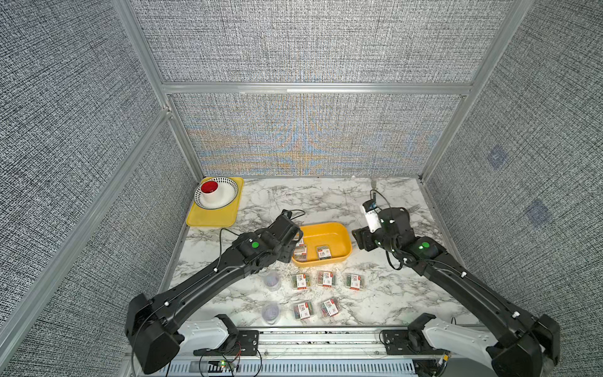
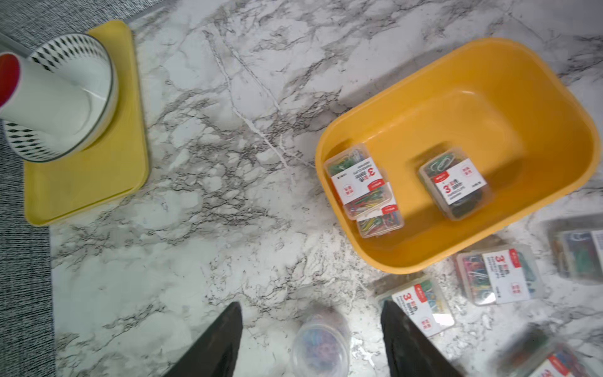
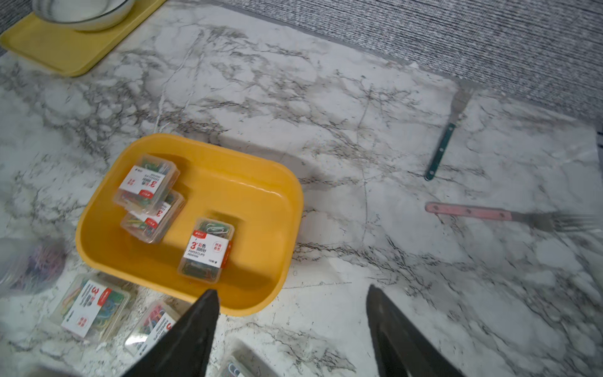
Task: Take the paper clips out of the storage box
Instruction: Place the boxed paper clips at the center of the board, then pick up the boxed paper clips from the storage box.
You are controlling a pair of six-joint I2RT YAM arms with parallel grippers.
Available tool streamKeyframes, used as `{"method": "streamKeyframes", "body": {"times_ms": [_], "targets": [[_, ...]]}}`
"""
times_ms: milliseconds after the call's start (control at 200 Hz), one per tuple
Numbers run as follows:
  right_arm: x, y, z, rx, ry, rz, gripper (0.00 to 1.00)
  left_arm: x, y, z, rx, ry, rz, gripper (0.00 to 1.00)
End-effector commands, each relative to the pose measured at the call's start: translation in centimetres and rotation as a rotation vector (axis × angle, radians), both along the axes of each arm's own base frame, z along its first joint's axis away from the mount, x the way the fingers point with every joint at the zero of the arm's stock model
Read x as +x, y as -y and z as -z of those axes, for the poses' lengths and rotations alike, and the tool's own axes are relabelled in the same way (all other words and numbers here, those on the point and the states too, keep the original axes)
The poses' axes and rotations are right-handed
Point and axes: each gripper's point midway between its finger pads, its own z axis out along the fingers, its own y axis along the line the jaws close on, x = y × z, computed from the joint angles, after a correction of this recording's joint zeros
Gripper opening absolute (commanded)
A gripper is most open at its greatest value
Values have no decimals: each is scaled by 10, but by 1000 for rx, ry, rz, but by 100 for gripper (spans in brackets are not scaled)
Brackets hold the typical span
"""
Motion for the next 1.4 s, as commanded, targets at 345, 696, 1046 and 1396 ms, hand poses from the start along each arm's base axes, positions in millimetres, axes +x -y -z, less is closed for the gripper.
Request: {"method": "streamKeyframes", "body": {"times_ms": [345,696,1046,1396], "targets": [[-13,51,-10,113,5,190,74,-9,109,48,-51,-234,-139,61],[-15,59,-4,98,-13,193,75,17,90,56,167,-203,-347,65],[-14,55,-1,110,-33,177,75,32,73,73,139,-259,-450,69],[-16,55,2,110,-44,169,74,45,73,108,92,-338,-528,69]]}}
